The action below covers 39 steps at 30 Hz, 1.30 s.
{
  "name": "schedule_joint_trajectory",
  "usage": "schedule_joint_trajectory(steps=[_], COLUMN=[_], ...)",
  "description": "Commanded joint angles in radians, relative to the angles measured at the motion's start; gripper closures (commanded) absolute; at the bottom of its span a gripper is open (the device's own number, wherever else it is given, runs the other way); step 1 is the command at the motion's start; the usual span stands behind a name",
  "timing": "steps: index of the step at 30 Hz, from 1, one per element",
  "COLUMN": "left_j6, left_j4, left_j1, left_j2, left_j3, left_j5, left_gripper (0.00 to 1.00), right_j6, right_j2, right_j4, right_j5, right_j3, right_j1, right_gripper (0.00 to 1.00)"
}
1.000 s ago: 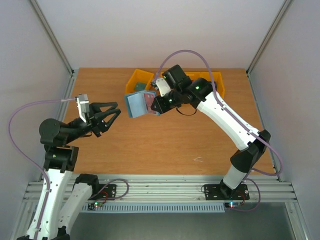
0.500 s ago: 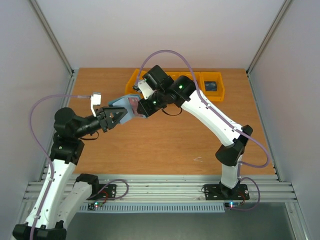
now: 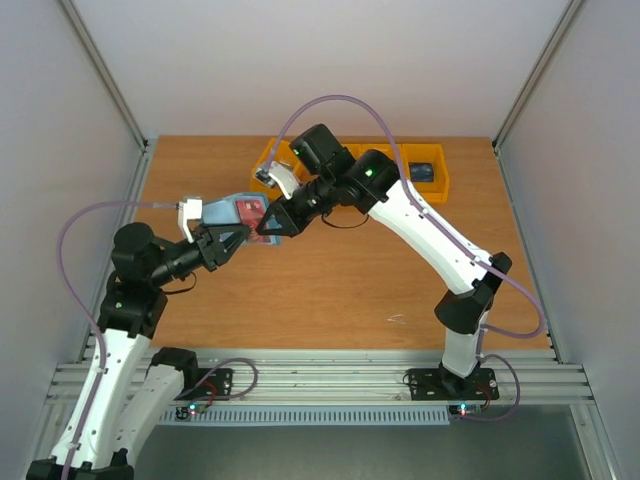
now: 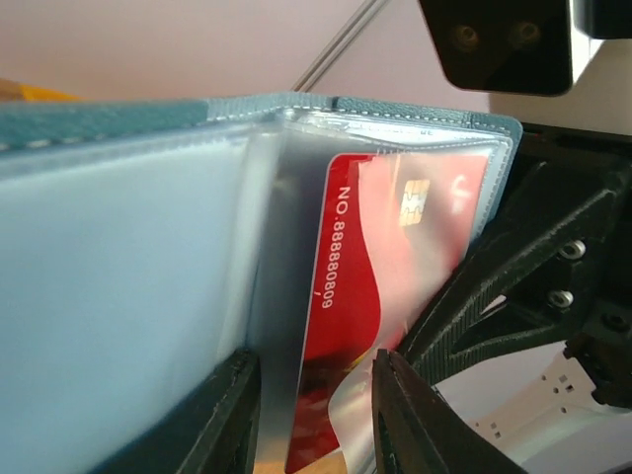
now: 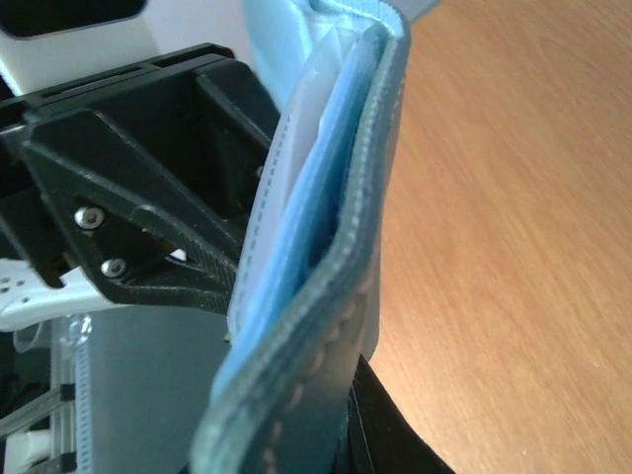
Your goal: Take the credit cards out of the card holder
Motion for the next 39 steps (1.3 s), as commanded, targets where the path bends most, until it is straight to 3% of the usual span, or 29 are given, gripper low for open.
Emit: schedule_joint_trajectory(steps=[1,7,12,17,19,24,28,31,39], left_j6=[-0.057,-0.227,-0.284,-0.369,-0.368,-0.335,-0.323,-0.324,-0.311], left_j4=[0.126,0.512,0.648,0.736,0.729,0.663,0.668,0.672,0.649], left_j1=[0.013,0.015,0.017,0.021,0.021,0.024,0.029,0.029,0.029], left_j2=[-0.011,-0.011,-0.013,-0.011,-0.011,-0.018,-0.024,-0.025,-0.022], left_j3=[-0.037,-0.083,-0.074,-0.060,-0.058,-0.061,-0.064,-0.067,-0.064], left_j5=[0.015,0.150,0.213,0.242,0.253,0.237,0.237,0.244,0.249], left_gripper=[0.67,0.68,0.68,0.99,1.00,1.00,1.00,1.00,1.00], right_j6=[-0.089,-0.114,-0.156,-0.170,-0.169,-0.153,-0.116,-0.072,0.010], right_j2=[-0.094,-0.101,-0.118,-0.128,-0.134,-0.171,-0.228,-0.266,-0.221], right_j4=[0.066,0.068,0.064,0.049,0.055,0.099,0.165,0.243,0.319], right_j5=[-0.261,-0.347,-0.393,-0.382,-0.373,-0.315,-0.303,-0.322,-0.367], right_j3=[-0.005,-0.032,-0.054,-0.064,-0.070,-0.116,-0.194,-0.257,-0.249], right_j1=[0.011,0.012,0.011,0.010,0.010,-0.007,-0.051,-0.062,-0.062], right_gripper=[0.99,0.99,0.99,0.99,0.97,0.60,0.49,0.52,0.84])
